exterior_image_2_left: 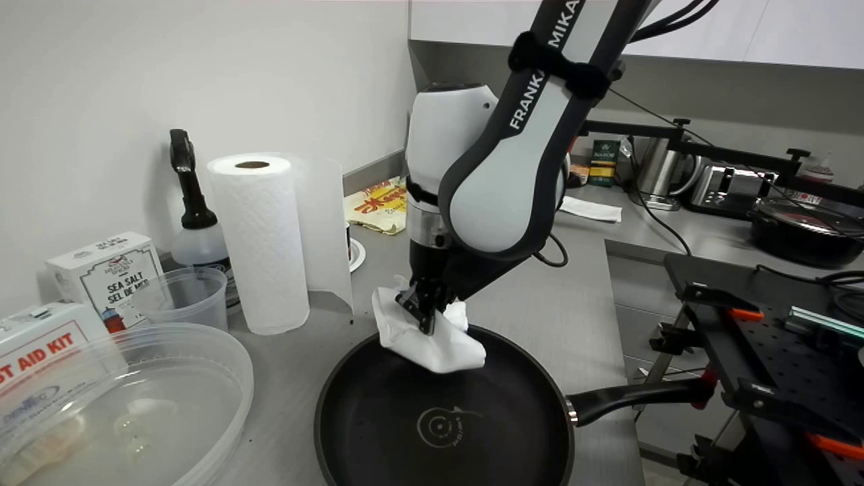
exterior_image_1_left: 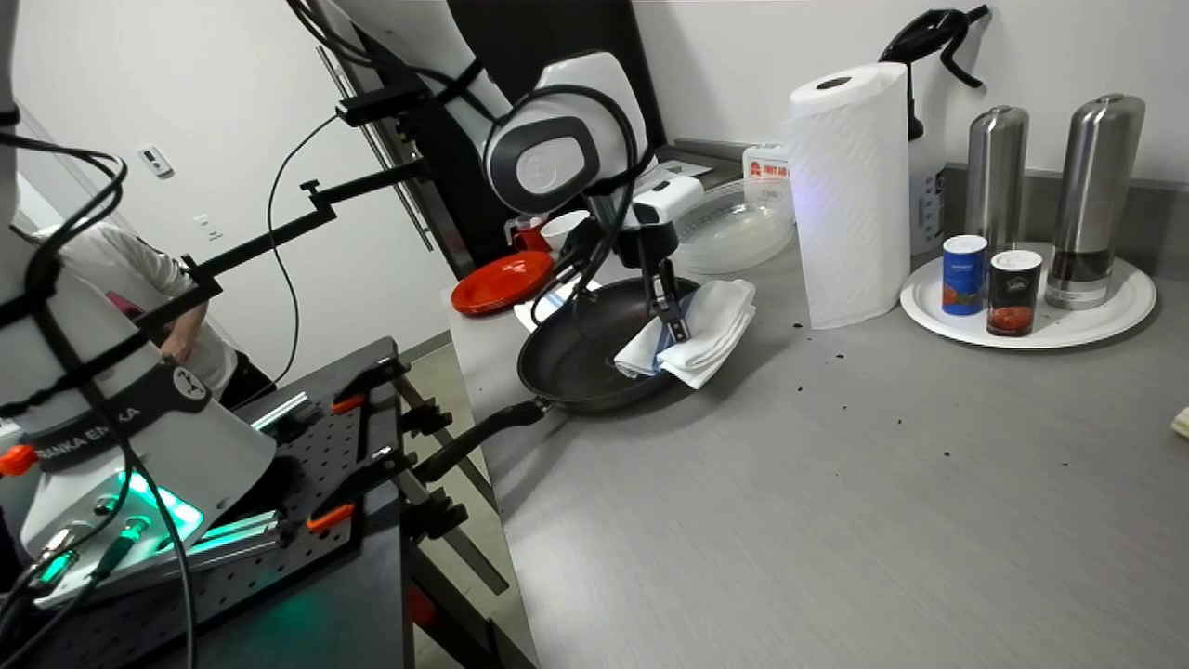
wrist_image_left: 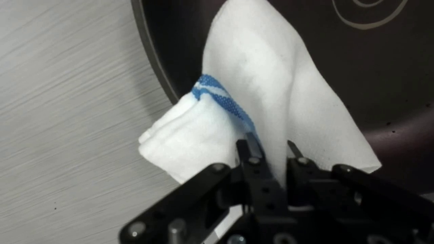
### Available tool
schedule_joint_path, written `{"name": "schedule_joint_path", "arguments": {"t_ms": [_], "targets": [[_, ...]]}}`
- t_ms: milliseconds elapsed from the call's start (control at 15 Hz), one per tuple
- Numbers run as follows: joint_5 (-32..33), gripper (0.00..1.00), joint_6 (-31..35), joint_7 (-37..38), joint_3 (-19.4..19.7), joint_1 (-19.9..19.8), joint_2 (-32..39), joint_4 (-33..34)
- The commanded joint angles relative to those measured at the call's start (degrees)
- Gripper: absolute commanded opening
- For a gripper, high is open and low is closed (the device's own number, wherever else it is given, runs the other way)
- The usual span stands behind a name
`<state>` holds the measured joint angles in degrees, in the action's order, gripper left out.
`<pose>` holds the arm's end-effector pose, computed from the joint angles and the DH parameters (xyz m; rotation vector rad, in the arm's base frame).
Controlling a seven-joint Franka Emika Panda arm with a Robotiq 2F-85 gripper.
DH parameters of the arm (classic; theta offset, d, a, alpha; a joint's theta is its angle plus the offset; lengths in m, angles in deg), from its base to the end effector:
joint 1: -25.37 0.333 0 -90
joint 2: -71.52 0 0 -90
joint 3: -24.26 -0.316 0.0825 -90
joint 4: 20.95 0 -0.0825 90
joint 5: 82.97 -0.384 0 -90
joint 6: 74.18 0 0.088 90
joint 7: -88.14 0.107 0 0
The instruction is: Use the towel to wipe the pan
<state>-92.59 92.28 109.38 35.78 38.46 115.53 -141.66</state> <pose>0.5550 -0.0026 0.0595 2.9814 -0.6780 0.1100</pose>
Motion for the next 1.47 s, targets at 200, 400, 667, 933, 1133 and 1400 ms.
{"name": "schedule_joint_path", "arguments": {"t_ms": [200, 400, 667, 933, 1133, 1400], "targets": [[0.78, 0.03, 1.36, 2.29, 0.99, 0.75, 3.62, 1.63], [0.57, 0.03, 1.1, 2.24, 0.78, 0.43, 4.81, 2.04], [0.32, 0.03, 0.57, 2.16, 0.21, 0.33, 5.98, 2.62], [-0.17, 0.03, 0.13, 2.22, -1.2, 0.26, 6.37, 3.14], [-0.83, 0.03, -0.4, 2.21, -3.43, -0.01, 6.33, 3.21], [-1.65, 0.03, -0.69, 2.66, -6.47, 0.12, 6.74, 3.35]]}}
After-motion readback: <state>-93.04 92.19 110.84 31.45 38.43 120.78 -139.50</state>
